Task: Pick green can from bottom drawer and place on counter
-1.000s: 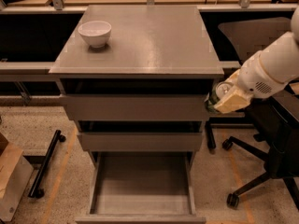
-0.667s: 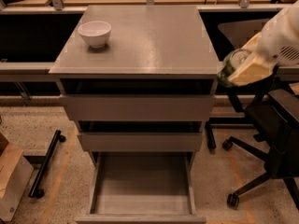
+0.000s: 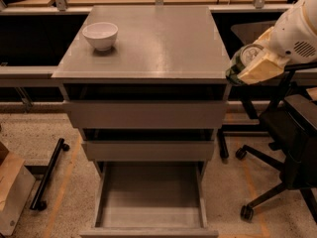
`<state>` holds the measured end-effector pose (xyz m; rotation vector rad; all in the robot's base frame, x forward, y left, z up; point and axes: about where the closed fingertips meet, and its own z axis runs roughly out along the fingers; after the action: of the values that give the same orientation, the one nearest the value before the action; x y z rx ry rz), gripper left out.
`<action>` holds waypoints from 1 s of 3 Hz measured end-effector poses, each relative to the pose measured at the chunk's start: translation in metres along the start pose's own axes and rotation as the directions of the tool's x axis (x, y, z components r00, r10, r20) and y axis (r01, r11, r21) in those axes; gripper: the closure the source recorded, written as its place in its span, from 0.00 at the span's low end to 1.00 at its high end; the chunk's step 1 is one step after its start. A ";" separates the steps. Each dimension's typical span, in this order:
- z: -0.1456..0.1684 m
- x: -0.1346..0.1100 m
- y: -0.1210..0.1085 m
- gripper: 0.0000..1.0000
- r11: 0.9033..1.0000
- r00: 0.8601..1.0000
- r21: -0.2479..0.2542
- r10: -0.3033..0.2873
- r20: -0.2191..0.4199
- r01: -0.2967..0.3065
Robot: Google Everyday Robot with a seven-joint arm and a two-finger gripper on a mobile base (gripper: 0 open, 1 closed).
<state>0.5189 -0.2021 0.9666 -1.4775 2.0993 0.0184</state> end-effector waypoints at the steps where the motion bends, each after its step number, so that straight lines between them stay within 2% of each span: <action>1: 0.004 -0.018 -0.018 1.00 0.999 1.000 0.022 -0.028 0.012 0.028; 3: 0.014 -0.081 -0.080 1.00 0.987 0.987 0.059 -0.152 0.051 0.149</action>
Offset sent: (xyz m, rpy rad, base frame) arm 0.1074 0.0479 0.0762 -0.0616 -0.1794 0.1366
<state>0.6133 -0.1591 1.0158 -1.5804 1.9244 -0.0554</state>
